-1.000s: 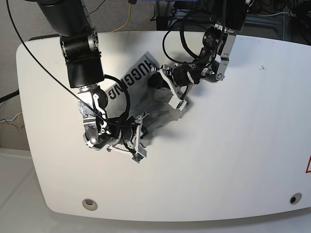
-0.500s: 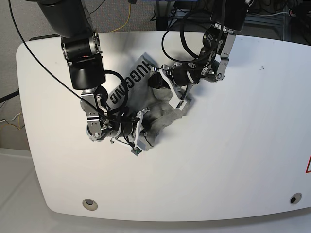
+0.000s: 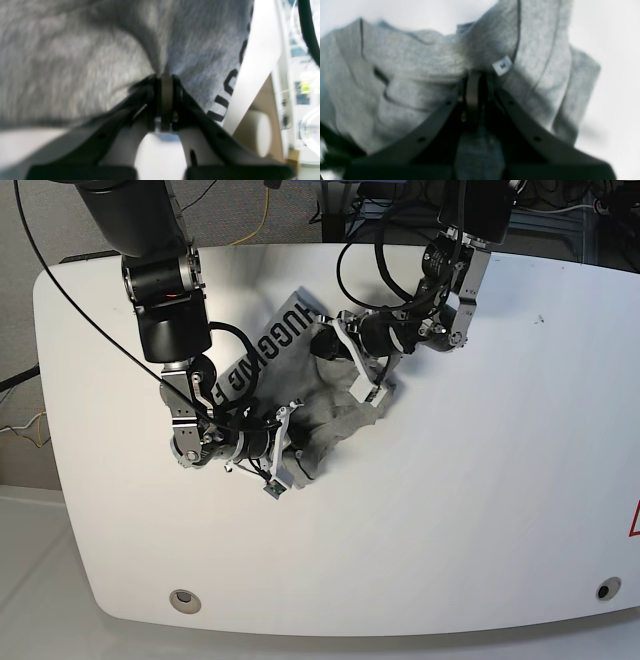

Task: Fold the T-shirt properly
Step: 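Lower the bundle with both grippers and lay it flat, text side up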

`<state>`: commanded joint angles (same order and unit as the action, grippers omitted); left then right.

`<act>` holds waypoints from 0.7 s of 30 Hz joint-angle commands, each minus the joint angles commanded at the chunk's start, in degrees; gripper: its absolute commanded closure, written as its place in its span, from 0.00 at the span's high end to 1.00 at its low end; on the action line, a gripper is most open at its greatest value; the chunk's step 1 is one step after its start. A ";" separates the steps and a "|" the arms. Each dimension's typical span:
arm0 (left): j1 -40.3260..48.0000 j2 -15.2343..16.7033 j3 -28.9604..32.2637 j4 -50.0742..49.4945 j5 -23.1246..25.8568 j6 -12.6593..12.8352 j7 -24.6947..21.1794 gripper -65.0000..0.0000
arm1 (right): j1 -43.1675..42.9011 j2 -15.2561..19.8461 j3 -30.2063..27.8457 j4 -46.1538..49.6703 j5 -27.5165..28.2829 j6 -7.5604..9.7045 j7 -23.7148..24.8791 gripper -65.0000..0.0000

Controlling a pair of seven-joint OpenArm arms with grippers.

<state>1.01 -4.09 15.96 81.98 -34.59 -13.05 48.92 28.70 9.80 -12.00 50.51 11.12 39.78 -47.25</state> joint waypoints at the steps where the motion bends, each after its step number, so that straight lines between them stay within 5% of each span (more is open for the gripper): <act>1: -0.26 -0.18 -0.62 0.00 0.00 0.00 0.09 0.03 | -0.09 0.26 0.00 0.00 0.00 0.00 -0.09 0.06; 21: -2.99 -4.92 -6.15 0.00 -0.09 -0.35 1.41 0.03 | -4.92 3.08 0.44 0.00 0.35 -0.09 -0.26 0.06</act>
<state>-1.98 -9.01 9.80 81.98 -34.68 -13.41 50.33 23.78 12.88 -11.56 50.51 11.47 39.69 -47.52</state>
